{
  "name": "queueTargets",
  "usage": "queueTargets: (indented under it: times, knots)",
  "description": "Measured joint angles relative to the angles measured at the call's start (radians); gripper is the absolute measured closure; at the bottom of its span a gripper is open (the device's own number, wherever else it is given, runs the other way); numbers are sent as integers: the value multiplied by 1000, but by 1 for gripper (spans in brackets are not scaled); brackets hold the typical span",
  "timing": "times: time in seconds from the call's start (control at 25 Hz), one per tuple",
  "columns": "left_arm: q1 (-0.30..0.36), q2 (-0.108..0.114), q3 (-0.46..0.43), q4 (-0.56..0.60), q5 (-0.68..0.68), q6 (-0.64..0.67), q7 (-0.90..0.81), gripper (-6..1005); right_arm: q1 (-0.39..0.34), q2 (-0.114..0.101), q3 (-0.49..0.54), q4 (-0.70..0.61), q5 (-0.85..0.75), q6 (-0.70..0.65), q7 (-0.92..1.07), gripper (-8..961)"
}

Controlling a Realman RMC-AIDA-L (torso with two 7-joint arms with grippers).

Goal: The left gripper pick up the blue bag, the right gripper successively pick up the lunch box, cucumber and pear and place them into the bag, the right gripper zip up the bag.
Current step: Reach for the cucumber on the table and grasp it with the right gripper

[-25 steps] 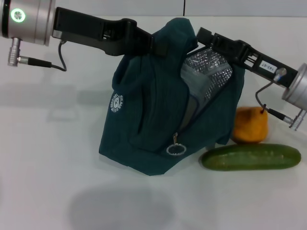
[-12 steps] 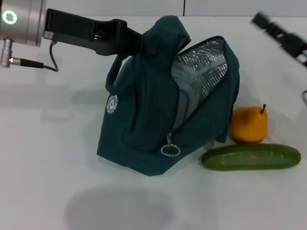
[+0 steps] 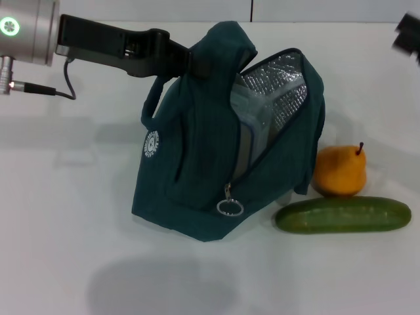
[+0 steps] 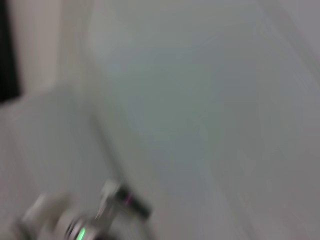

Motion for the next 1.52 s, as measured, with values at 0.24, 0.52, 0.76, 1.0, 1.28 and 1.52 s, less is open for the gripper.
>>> queueTargets:
  times: [0.24, 0.52, 0.76, 1.0, 1.28, 1.52]
  knots:
    - [1, 5, 2, 0, 6, -4, 6, 955, 65, -70, 185, -334, -498, -66, 266, 215]
    - [2, 4, -2, 0, 12, -6, 13, 955, 248, -41, 377, -491, -949, -326, 405, 78]
    - [-1, 5, -1, 0, 12, -17, 13, 955, 429, -23, 354, -508, -1207, -465, 462, 81]
    - [-8, 0, 2, 0, 14, -43, 13, 955, 561, 28, 345, -510, -1436, -521, 474, 82]
    - [-10, -4, 2, 0, 14, -63, 12, 955, 625, 38, 250, -511, -1515, -545, 530, 83]
    - [-12, -7, 3, 1, 14, -68, 12, 955, 645, 40, 168, -513, -1529, -546, 579, 83]
